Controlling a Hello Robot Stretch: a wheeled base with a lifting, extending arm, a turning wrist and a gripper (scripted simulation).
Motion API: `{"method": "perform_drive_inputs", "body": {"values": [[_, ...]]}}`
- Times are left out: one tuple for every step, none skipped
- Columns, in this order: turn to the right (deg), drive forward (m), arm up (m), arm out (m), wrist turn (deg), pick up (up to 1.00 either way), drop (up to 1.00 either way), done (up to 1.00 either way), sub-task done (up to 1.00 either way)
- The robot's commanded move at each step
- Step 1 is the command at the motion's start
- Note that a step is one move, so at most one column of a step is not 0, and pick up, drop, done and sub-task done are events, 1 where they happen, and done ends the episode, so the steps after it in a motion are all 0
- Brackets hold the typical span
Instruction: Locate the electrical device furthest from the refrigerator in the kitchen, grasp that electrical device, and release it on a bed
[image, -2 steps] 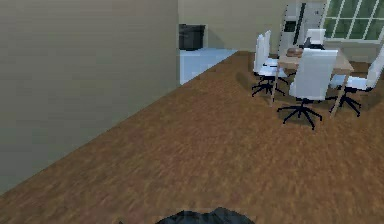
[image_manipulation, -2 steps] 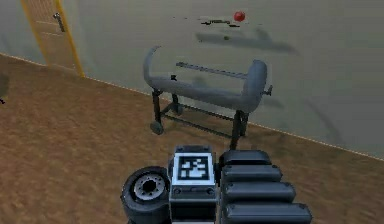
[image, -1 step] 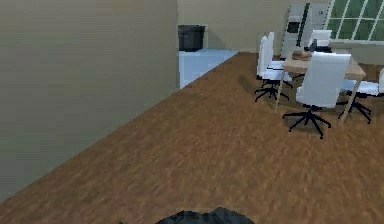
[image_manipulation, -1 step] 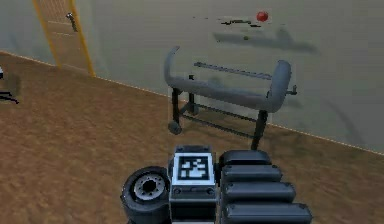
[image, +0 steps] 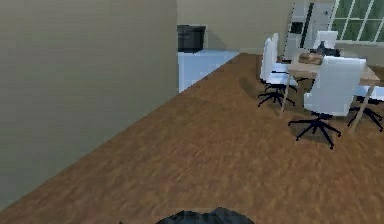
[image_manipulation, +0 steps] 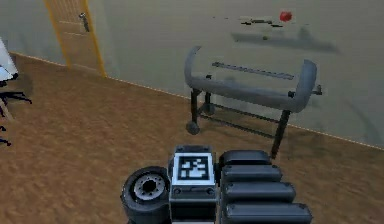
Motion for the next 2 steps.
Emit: {"method": "perform_drive_inputs", "body": {"values": [[6.0, 0.00, 0.00, 0.00, 0.0, 0.00, 0.00, 0.00, 0.00], [0.0, 1.00, 0.00, 0.00, 0.0, 0.00, 0.00, 0.00, 0.00]]}}
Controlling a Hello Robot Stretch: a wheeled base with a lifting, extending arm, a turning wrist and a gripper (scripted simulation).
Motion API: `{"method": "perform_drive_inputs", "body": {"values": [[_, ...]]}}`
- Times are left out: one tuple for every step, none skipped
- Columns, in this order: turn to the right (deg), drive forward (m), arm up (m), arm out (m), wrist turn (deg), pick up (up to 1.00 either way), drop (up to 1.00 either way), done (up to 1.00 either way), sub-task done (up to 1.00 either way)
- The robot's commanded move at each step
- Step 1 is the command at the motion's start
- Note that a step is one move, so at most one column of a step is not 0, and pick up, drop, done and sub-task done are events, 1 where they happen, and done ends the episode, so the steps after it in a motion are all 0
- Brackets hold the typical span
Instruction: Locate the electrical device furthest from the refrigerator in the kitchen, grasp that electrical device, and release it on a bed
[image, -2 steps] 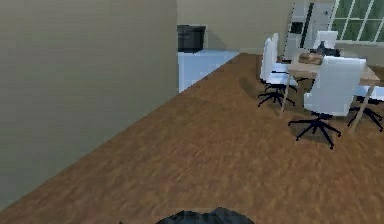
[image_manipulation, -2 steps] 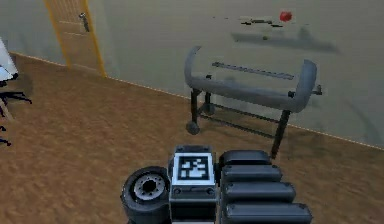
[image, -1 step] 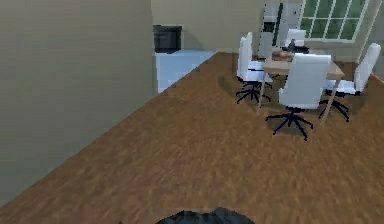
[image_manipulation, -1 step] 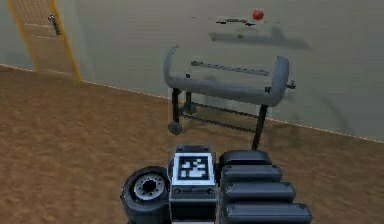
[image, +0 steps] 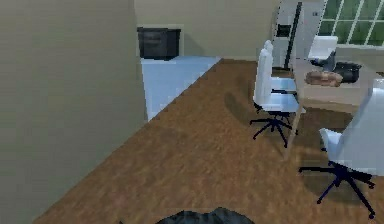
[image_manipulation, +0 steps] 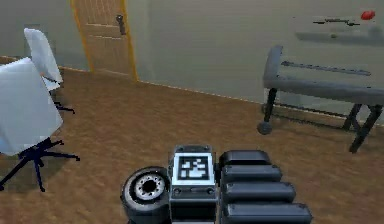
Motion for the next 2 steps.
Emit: {"method": "perform_drive_inputs", "body": {"values": [[0.0, 1.00, 0.00, 0.00, 0.0, 0.00, 0.00, 0.00, 0.00], [0.0, 1.00, 0.00, 0.00, 0.0, 0.00, 0.00, 0.00, 0.00]]}}
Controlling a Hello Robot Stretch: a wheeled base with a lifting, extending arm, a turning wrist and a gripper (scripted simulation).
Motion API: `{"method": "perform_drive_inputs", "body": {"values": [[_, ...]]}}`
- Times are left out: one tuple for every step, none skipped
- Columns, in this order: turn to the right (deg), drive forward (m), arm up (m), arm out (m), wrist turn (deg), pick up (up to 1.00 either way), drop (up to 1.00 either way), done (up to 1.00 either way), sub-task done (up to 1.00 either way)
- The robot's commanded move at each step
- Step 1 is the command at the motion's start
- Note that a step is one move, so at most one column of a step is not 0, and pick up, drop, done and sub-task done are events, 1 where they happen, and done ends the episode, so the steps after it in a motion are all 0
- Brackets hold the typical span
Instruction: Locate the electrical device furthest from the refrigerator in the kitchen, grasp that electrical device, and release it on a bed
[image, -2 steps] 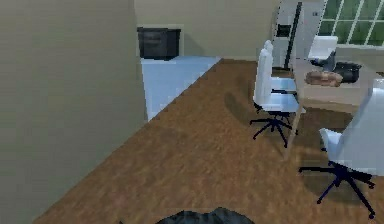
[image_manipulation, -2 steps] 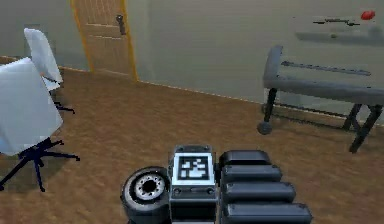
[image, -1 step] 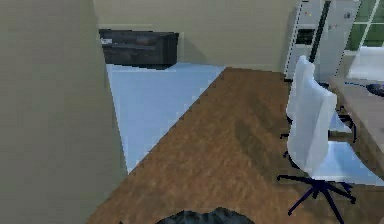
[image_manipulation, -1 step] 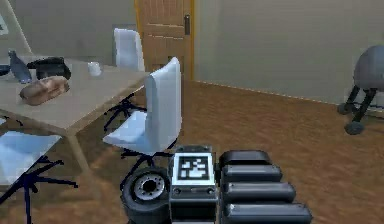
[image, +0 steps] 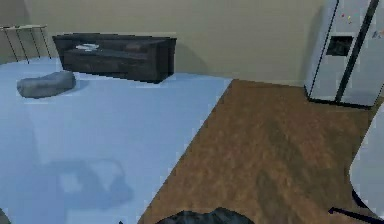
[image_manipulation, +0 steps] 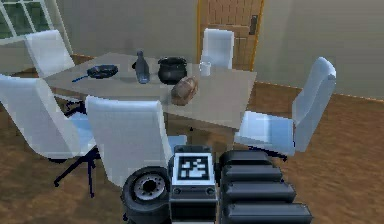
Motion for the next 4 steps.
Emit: {"method": "perform_drive_inputs", "body": {"values": [[6.0, 0.00, 0.00, 0.00, 0.0, 0.00, 0.00, 0.00, 0.00], [0.0, 0.35, 0.00, 0.00, 0.0, 0.00, 0.00, 0.00, 0.00], [-24.0, 0.00, 0.00, 0.00, 0.0, 0.00, 0.00, 0.00, 0.00], [-3.0, 0.00, 0.00, 0.00, 0.0, 0.00, 0.00, 0.00, 0.00]]}}
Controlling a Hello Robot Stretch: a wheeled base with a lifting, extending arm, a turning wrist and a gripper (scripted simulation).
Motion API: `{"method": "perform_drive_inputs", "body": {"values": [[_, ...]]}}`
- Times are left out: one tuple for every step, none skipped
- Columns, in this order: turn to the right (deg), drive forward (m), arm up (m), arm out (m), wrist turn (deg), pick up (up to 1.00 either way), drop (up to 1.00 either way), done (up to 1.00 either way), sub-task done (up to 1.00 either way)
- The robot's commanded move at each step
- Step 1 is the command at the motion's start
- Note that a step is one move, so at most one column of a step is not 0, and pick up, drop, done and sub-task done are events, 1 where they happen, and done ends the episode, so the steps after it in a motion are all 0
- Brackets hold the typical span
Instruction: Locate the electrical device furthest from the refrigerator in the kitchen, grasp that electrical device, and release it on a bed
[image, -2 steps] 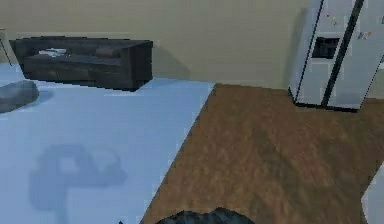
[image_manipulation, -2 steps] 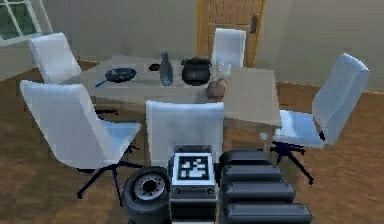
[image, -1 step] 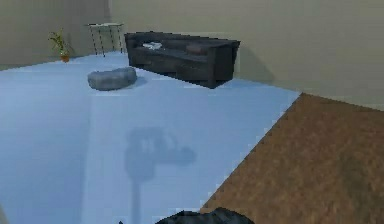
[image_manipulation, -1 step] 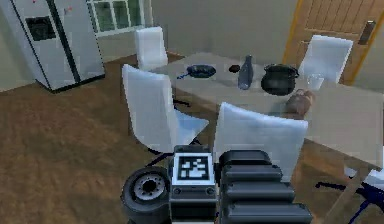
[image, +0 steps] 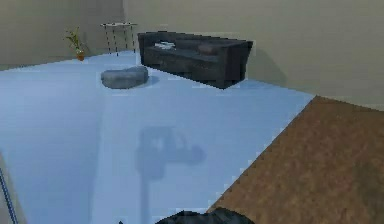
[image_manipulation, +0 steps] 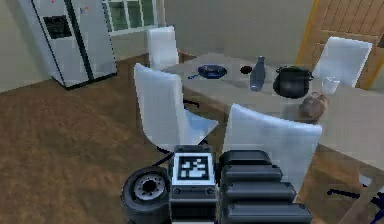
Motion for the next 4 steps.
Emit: {"method": "perform_drive_inputs", "body": {"values": [[0.0, 0.65, 0.00, 0.00, 0.0, 0.00, 0.00, 0.00, 0.00], [-45.0, 0.00, 0.00, 0.00, 0.0, 0.00, 0.00, 0.00, 0.00], [0.0, 1.00, 0.00, 0.00, 0.0, 0.00, 0.00, 0.00, 0.00], [-3.0, 0.00, 0.00, 0.00, 0.0, 0.00, 0.00, 0.00, 0.00]]}}
